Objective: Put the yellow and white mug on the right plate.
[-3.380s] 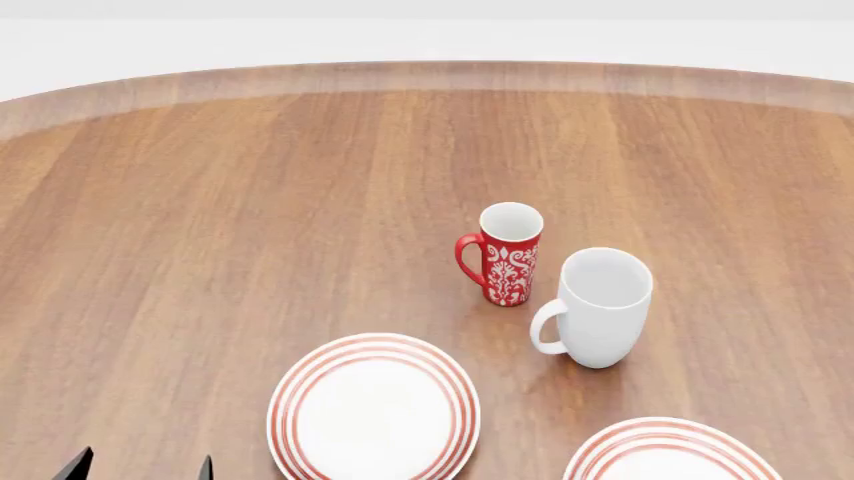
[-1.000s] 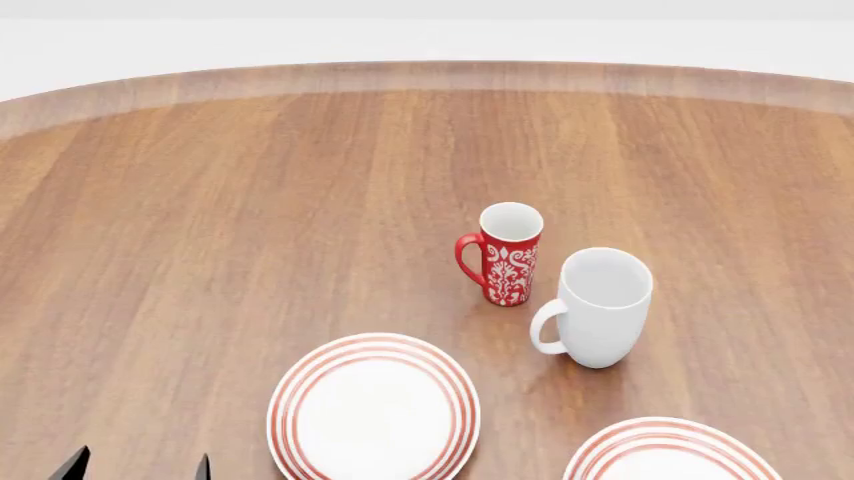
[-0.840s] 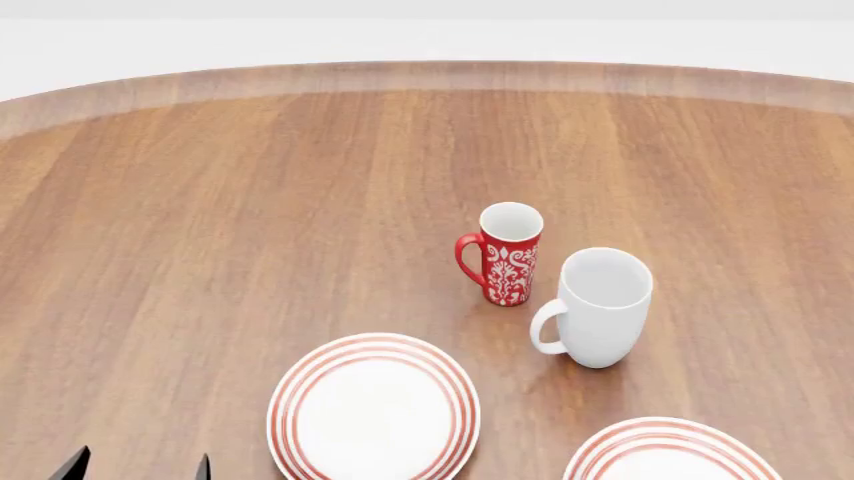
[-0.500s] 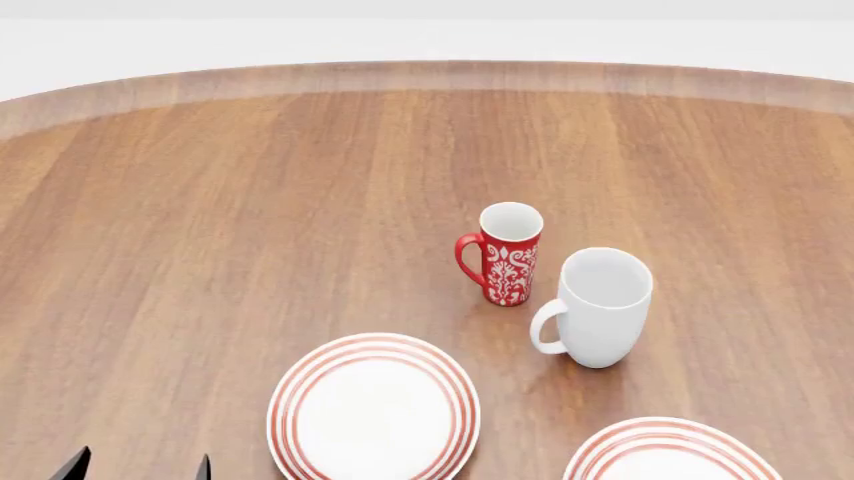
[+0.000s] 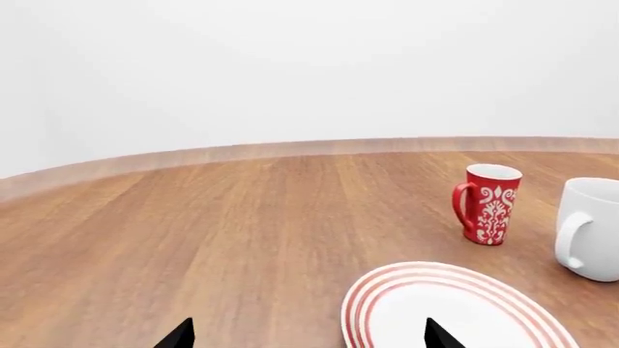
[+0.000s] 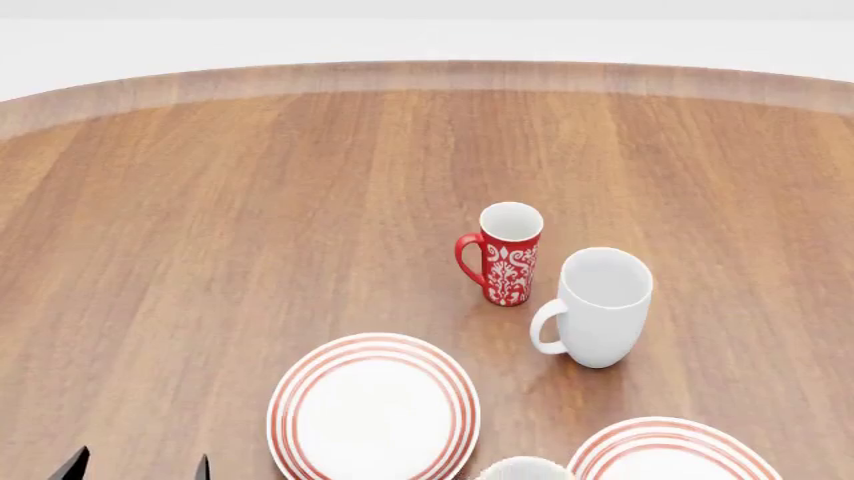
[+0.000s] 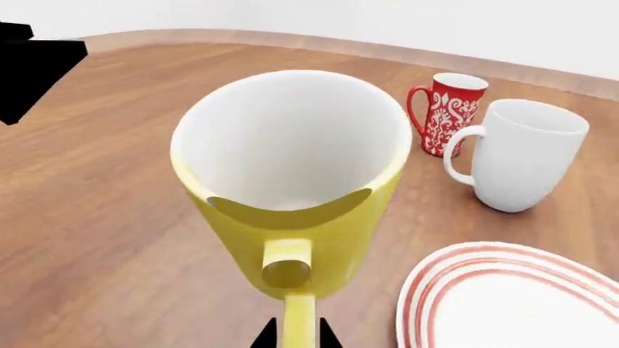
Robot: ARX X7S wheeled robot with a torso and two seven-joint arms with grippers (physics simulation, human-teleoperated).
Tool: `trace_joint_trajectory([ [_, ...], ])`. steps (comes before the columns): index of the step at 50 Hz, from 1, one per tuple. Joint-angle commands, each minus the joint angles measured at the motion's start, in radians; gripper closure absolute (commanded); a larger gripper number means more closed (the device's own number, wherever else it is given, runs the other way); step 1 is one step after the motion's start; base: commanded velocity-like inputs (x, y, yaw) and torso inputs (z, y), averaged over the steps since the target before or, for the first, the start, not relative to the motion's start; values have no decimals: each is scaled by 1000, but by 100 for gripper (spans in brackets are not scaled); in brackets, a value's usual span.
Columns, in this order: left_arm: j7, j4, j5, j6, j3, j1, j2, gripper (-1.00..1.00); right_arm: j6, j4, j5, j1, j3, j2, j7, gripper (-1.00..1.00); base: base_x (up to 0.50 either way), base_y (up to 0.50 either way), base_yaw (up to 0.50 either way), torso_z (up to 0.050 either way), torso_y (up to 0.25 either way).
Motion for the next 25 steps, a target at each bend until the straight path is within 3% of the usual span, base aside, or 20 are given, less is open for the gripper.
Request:
trace_joint_trajectory([
  [1,-4,3,-3,0,2,-1,-4,-100,20,27,23,17,41,-9,53,100,0,0,0,0,0],
  [25,-6,1,-6,7,12,-2,-8,-100,153,43,99,86,126,-39,232,100,0,0,0,0,0],
])
